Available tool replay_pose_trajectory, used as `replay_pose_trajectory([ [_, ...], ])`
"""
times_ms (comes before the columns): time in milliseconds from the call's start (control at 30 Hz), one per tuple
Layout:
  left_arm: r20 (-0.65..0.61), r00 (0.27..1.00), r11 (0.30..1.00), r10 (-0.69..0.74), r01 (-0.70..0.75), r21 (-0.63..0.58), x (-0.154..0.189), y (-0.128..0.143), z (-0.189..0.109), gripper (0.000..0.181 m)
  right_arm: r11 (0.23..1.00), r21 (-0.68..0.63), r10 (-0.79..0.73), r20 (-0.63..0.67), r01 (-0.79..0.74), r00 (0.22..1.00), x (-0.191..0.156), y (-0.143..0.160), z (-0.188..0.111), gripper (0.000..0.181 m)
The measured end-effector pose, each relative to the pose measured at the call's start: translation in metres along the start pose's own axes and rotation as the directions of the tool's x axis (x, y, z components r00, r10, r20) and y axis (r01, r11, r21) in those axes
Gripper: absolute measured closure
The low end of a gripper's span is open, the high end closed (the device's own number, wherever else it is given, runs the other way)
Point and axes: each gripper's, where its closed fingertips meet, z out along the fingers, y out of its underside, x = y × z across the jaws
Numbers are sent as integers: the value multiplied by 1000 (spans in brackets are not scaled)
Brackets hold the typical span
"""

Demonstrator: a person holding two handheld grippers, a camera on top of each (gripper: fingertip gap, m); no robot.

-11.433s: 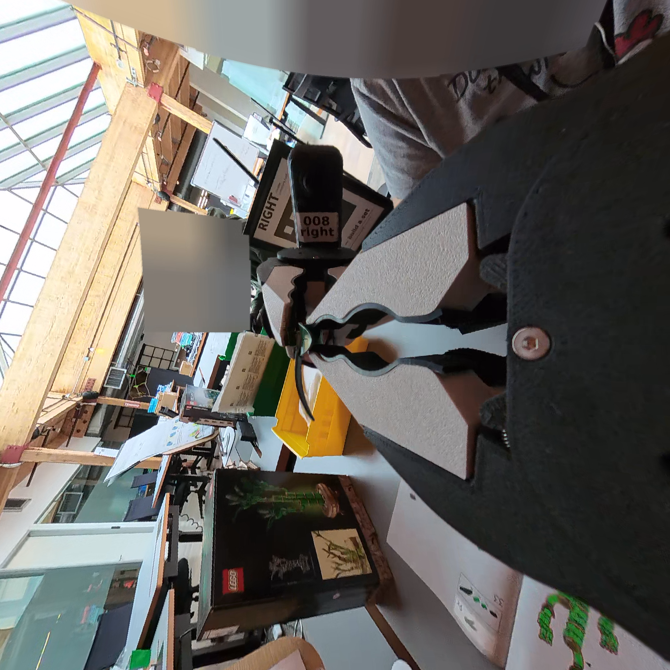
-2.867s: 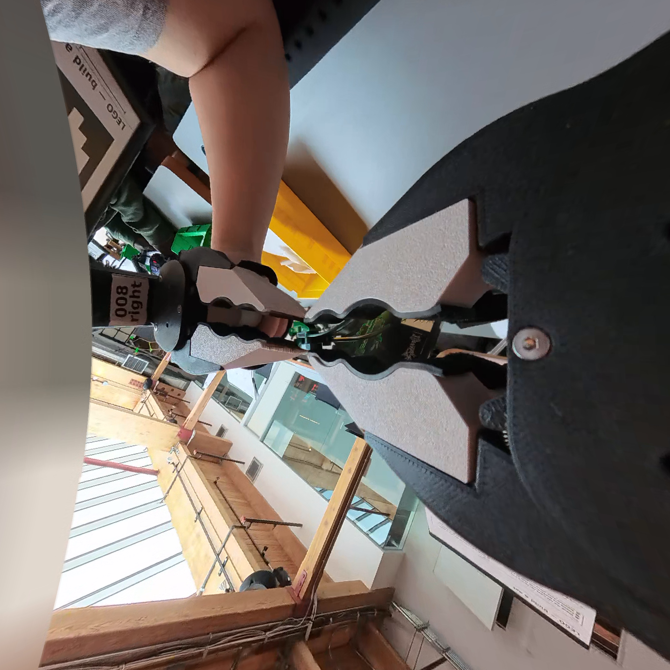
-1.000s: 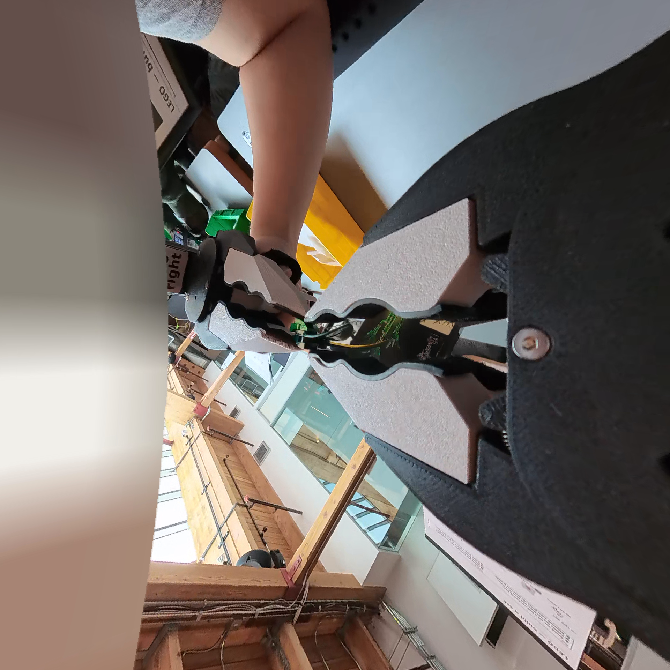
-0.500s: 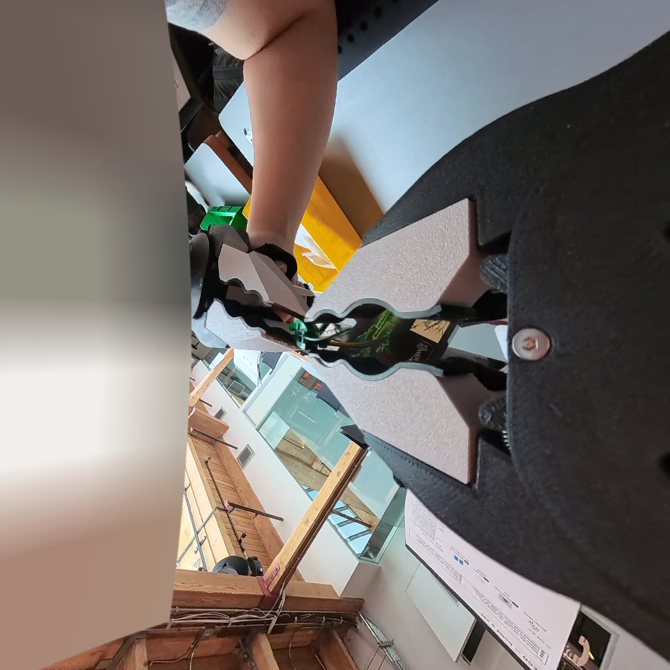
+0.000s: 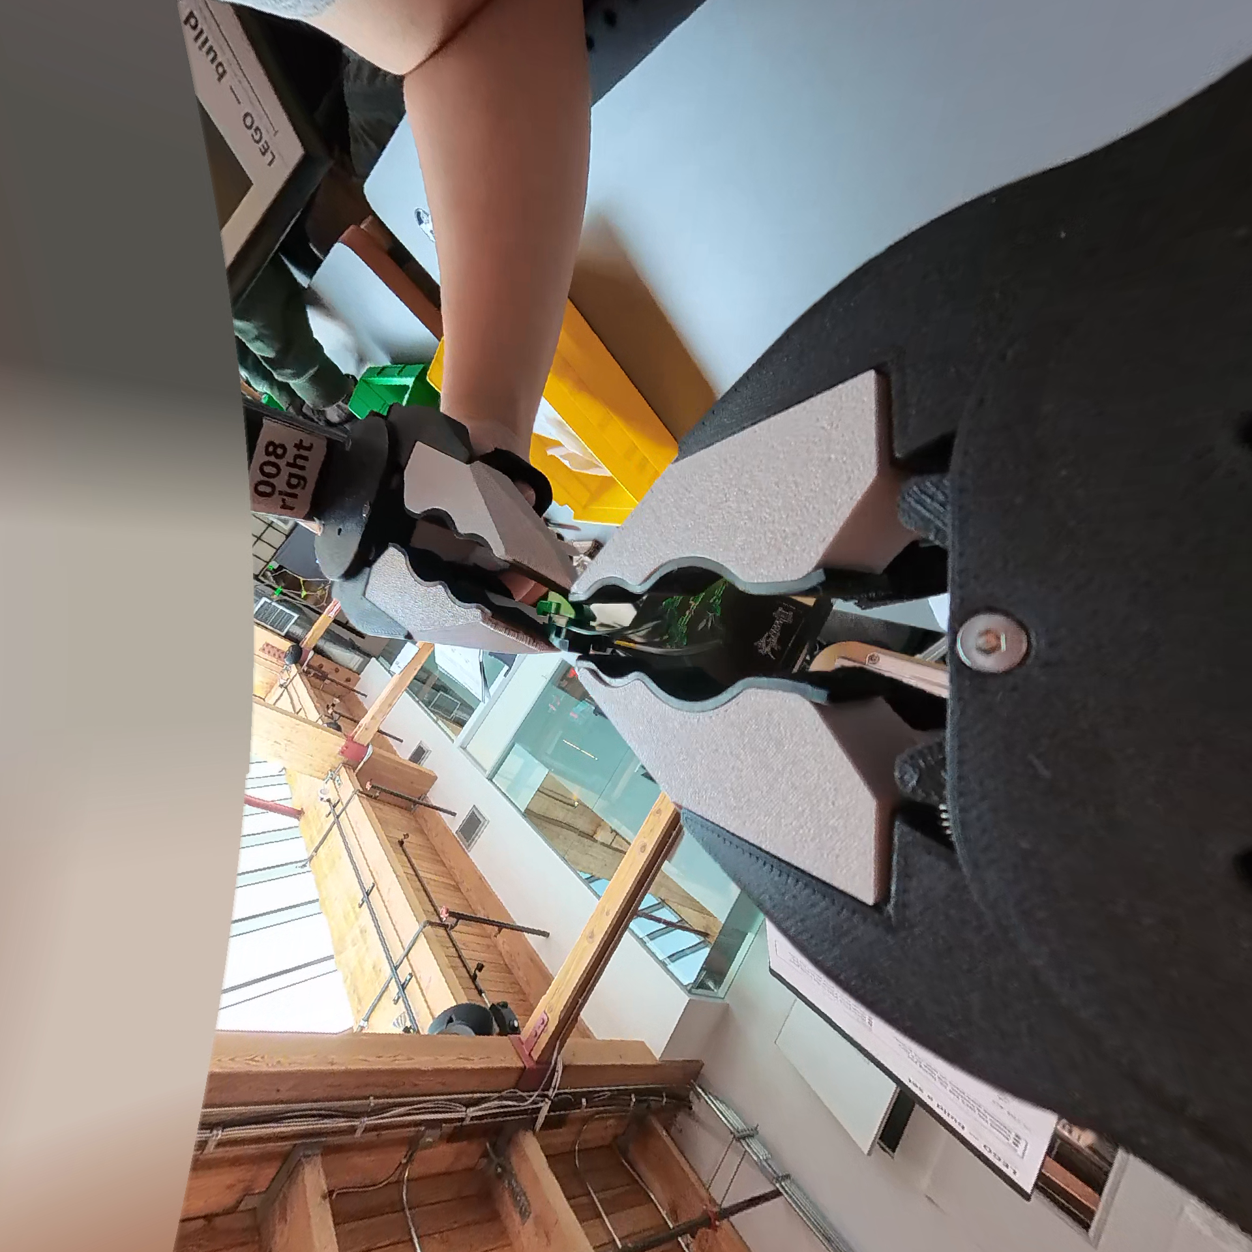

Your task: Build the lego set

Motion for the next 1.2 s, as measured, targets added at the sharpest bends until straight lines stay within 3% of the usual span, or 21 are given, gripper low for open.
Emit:
replay_pose_trajectory([
  [433,11,999,998,53,-52,-21,0,2,-2,169,997,-38,-74,-13,74,997,-2,1,2,170],
  [1200,32,999,998,-33,35,-46,-7,10,0,170,990,-6,144,5,-144,990,5,10,4,171],
])
